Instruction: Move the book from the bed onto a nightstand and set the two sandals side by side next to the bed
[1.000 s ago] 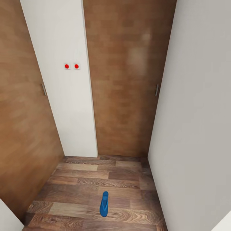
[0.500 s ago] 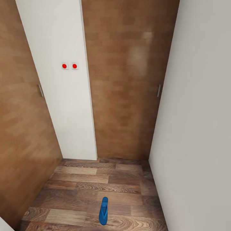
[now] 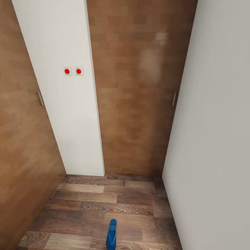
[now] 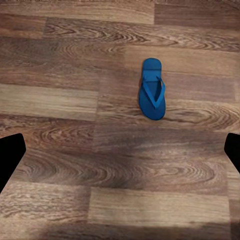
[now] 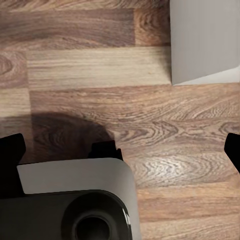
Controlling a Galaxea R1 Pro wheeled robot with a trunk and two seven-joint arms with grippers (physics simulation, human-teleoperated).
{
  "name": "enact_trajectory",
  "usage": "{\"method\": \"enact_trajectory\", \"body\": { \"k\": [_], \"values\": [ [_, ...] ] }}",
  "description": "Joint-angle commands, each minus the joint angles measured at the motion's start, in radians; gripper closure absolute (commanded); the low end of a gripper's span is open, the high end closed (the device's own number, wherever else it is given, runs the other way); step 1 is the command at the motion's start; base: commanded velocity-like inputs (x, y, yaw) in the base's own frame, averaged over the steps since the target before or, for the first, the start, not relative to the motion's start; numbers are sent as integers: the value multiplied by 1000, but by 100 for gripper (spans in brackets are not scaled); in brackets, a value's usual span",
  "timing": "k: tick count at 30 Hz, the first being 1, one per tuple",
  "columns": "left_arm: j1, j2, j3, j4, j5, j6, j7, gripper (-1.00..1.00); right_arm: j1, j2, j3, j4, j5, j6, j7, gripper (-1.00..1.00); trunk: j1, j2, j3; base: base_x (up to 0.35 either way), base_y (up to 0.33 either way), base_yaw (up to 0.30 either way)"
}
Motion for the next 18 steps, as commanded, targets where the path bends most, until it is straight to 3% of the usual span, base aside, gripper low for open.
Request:
{"method": "enact_trajectory", "body": {
  "k": [1,11,13,15,18],
  "values": [
    [-1,0,0,1,1,-3,0,-100,-1,0,-3,0,-1,-3,0,-100,0,0,-1,16,0,0],
    [-1,-2,-1,-6,0,1,3,-100,-1,0,-3,0,0,-3,0,-100,0,0,-1,1,0,0],
    [-13,-13,-1,-19,-1,10,7,-100,-1,0,-3,0,0,-3,0,-100,0,0,-1,0,0,0],
    [-44,-30,-1,-32,-1,40,16,-100,-1,0,-3,0,0,-3,0,-100,0,0,-1,0,0,0],
    [-120,-57,-1,-48,-3,157,37,-100,-1,0,-3,0,0,-3,0,-100,0,0,-1,0,0,0]
  ]
}}
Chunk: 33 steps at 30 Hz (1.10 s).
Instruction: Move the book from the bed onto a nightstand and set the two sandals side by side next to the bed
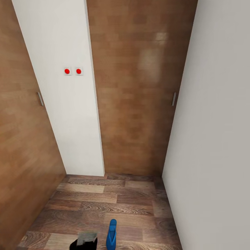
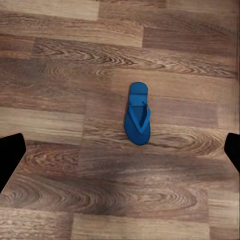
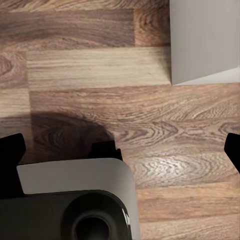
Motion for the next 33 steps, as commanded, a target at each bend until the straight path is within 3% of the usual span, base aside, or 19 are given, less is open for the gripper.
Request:
{"method": "enact_trajectory", "body": {
  "k": [1,4,9,15,19,22,25,33],
  "values": [
    [-36,-14,0,-4,0,58,9,-100,-1,0,-3,1,-1,-3,0,-100,0,-1,-1,0,0,0],
    [-120,-54,0,-8,-1,148,17,-100,-1,0,-3,1,0,-3,0,-100,0,-1,-1,0,0,0],
    [-227,-101,-1,-6,-2,191,46,-100,-1,1,-1,-1,0,-3,0,-100,0,-1,-1,0,0,0],
    [-275,-103,-3,-2,1,199,91,-100,-1,5,4,-29,1,7,-2,-100,0,-1,-1,0,0,0],
    [-282,-103,-3,0,1,200,106,-100,-1,30,5,-267,1,62,-2,-100,0,-1,-1,0,0,0],
    [-283,-103,-4,7,1,199,107,-100,-9,43,5,-360,1,118,-3,-100,0,-1,-1,0,0,0],
    [-283,-103,-4,43,1,198,107,-100,-111,50,5,-462,3,181,-5,-100,0,-1,-1,0,0,0],
    [-283,-103,-4,70,2,198,106,-100,-273,74,6,-495,9,191,-36,-100,0,-1,-1,0,0,0]
  ]
}}
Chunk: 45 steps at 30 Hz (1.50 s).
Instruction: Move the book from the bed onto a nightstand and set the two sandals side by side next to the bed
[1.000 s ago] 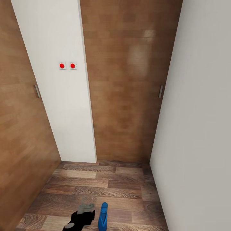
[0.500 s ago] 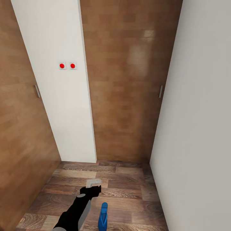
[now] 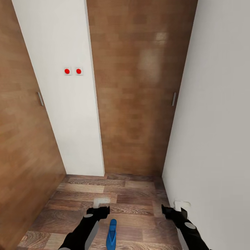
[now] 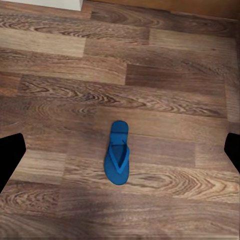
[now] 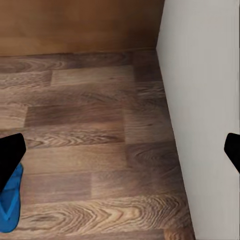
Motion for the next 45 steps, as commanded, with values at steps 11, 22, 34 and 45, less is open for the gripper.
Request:
{"method": "enact_trajectory", "body": {
  "k": [11,22,34,45],
  "values": [
    [0,0,-1,17,-3,4,1,-100,-31,8,-1,-10,-8,-128,-89,-100,0,-1,-1,0,0,0],
    [0,0,-2,15,-5,3,3,-100,-32,9,-2,-8,-9,-166,-90,-100,0,-1,-1,0,0,0],
    [0,0,-3,15,-4,4,2,-100,-32,9,3,-6,-9,-167,-88,-100,46,-85,-39,0,0,0],
    [0,0,-5,17,-4,5,-3,-100,-32,10,110,-29,-1,-412,-80,-100,88,-162,-73,0,0,0]
  ]
}}
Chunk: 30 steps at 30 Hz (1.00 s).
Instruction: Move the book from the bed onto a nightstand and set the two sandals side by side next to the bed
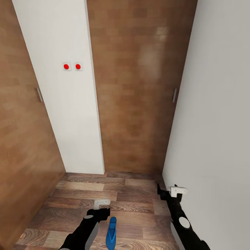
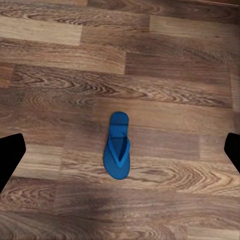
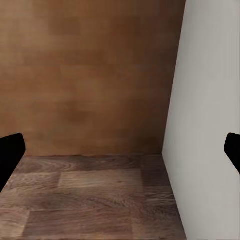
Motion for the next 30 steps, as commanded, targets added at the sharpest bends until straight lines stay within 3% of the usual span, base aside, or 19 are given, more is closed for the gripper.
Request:
{"method": "enact_trajectory", "body": {
  "k": [1,4,7,10,13,30],
  "values": [
    [0,0,-1,-2,0,6,4,-100,-1,0,30,-1,-3,-5,-3,-100,4,-8,-4,0,0,0],
    [0,0,-2,-2,0,6,4,-100,-1,-1,74,-3,-6,-9,-2,-100,15,-29,-14,0,0,0],
    [0,0,-3,-1,0,7,4,-100,-1,-2,89,-3,-8,-9,14,-100,27,-50,-23,0,0,0],
    [0,0,-3,0,0,7,3,-100,-1,-3,95,-3,-9,-4,110,-100,38,-71,-32,0,0,0],
    [0,0,-3,1,0,7,2,-100,-1,-4,94,-2,-10,-2,155,-100,50,-92,-42,0,0,0],
    [0,0,-4,3,0,7,1,-100,-1,1,90,7,-11,-3,163,-100,115,-211,-95,0,0,0]
  ]
}}
